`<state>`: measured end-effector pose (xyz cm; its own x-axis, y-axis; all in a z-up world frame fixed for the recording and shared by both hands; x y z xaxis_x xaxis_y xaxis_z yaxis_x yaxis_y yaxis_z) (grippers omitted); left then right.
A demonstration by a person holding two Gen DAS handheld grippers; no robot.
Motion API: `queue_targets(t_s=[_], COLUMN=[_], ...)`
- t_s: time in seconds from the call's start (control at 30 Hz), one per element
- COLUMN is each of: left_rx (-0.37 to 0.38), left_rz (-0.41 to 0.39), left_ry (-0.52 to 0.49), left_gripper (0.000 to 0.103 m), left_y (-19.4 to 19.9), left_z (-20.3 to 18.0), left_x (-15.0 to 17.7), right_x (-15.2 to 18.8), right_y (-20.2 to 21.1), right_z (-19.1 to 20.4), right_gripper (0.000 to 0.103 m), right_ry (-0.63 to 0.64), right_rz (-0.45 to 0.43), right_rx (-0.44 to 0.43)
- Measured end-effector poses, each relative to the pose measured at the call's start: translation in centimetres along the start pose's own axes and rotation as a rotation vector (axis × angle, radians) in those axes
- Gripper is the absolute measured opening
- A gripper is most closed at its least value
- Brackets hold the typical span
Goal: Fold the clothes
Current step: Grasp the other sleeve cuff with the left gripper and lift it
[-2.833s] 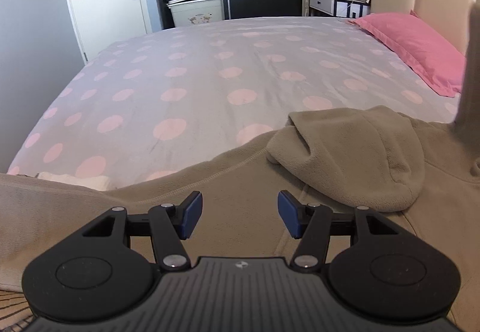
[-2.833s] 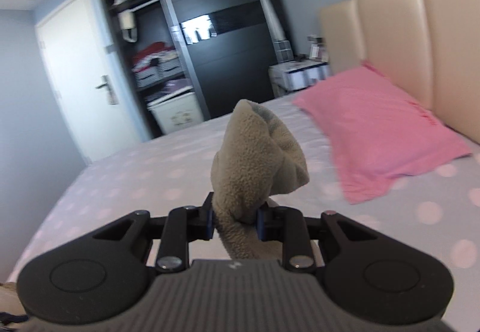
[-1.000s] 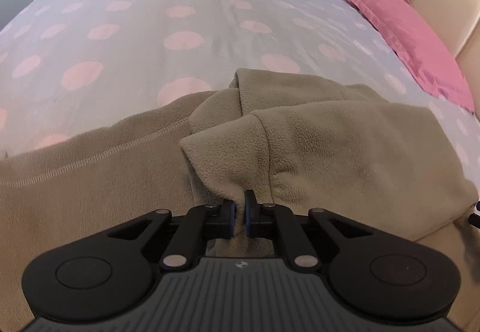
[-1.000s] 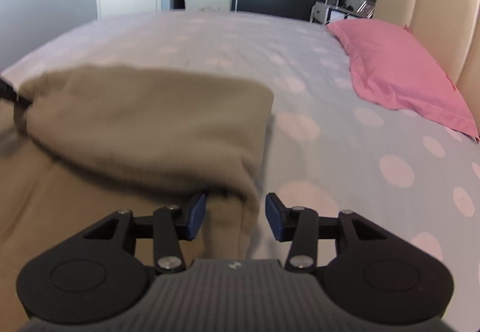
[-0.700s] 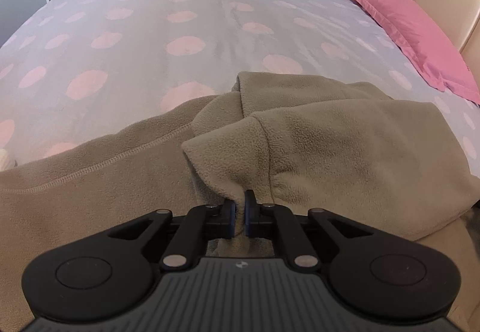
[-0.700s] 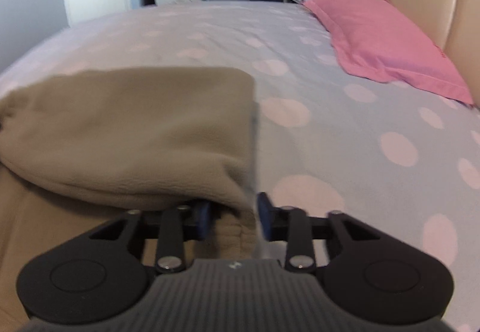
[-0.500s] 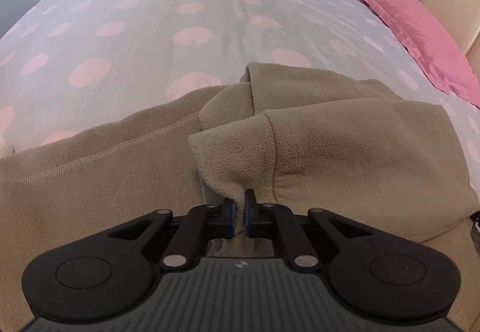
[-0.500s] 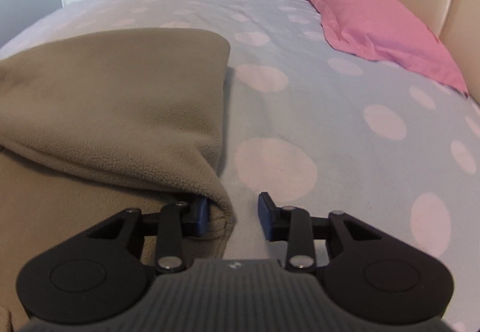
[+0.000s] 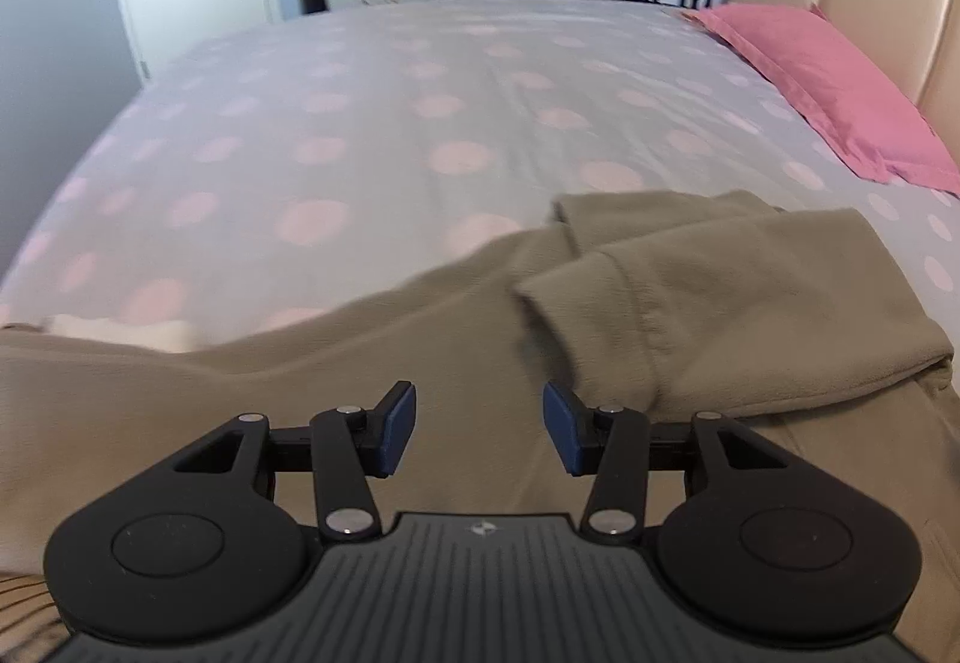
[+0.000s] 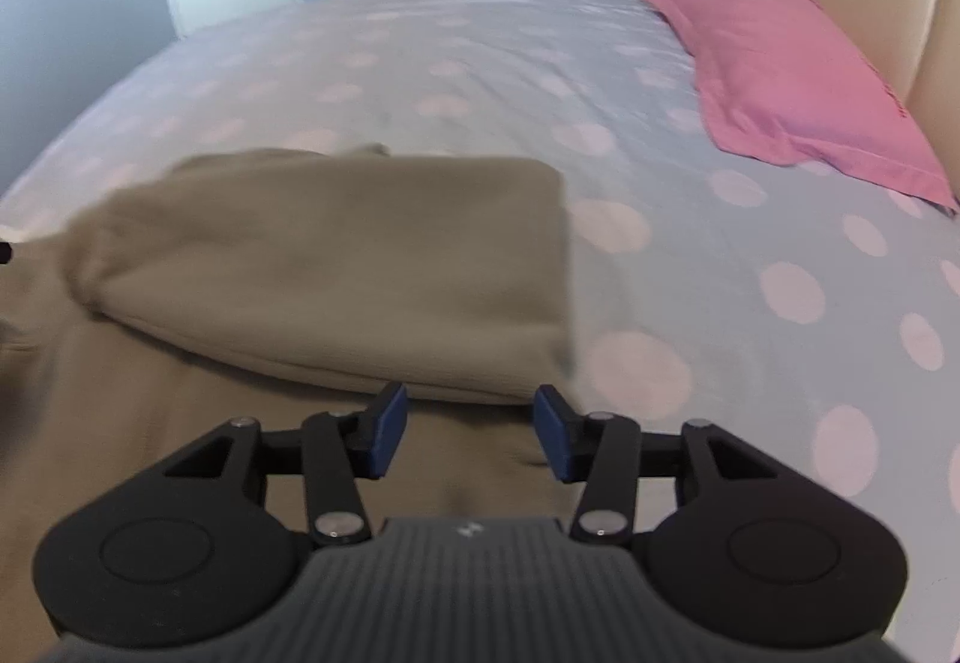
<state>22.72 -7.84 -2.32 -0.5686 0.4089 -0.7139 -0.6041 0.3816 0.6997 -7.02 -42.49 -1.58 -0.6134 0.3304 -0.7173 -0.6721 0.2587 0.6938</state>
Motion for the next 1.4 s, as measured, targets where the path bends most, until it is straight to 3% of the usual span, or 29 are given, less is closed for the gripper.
queue_targets(t_s=[0.2, 0.4, 0.47, 0.63, 0.83, 0.87, 1.0, 1.03, 1.23, 1.4], left_rx=[-0.193, -0.429, -0.472, -0.41, -0.424, -0.419, -0.395, -0.394, -0.347, -0.212], left_rz=[-0.072, -0.146, -0.139, -0.111, -0.069, -0.073, -0.101, -0.102, -0.18, -0.279], left_ry=[0.068, 0.158, 0.197, 0.262, 0.253, 0.264, 0.26, 0.248, 0.144, 0.055], left_gripper=[0.056, 0.059, 0.063, 0.066, 0.069, 0.065, 0.025, 0.02, 0.011, 0.01], left_y=[7.7, 13.9, 14.6, 13.5, 11.3, 11.2, 11.9, 12.0, 14.1, 16.2], left_z=[8.7, 19.0, 22.1, 25.9, 27.5, 27.7, 27.8, 27.6, 23.2, 15.3], left_x=[-1.8, -3.4, -3.2, -0.8, 1.5, 1.8, 1.7, 1.5, -1.0, -6.2], right_x=[0.2, 0.8, 0.8, 0.5, 0.1, 0.1, -0.1, -0.2, -0.6, -0.8], right_y=[2.8, 2.7, 2.4, 1.8, 0.7, 0.5, -0.7, -1.0, -1.9, -1.5], right_z=[4.2, 6.2, 6.6, 7.8, 9.3, 9.5, 10.5, 10.8, 11.6, 11.2], right_gripper=[0.061, 0.061, 0.061, 0.061, 0.061, 0.061, 0.061, 0.061, 0.061, 0.061], right_ry=[0.03, 0.053, 0.058, 0.084, 0.124, 0.127, 0.144, 0.148, 0.164, 0.143], right_rz=[-0.031, -0.016, -0.014, -0.011, -0.003, 0.0, 0.018, 0.022, 0.028, 0.021], right_rx=[-0.113, -0.141, -0.151, -0.169, -0.184, -0.186, -0.196, -0.2, -0.21, -0.215])
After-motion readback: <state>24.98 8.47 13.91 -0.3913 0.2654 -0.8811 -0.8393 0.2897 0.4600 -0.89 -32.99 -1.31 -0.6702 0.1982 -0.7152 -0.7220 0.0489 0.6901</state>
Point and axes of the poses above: each gripper's, at about its wrist camera, not at the fingertips, and y roughly against the way its jaws point, z to its left, x to its underside, the point moved 1 cm from there along -y, roughly the way its jaws point, and after that the axes turned 4 degrees about -z, right-handed, at the moved point
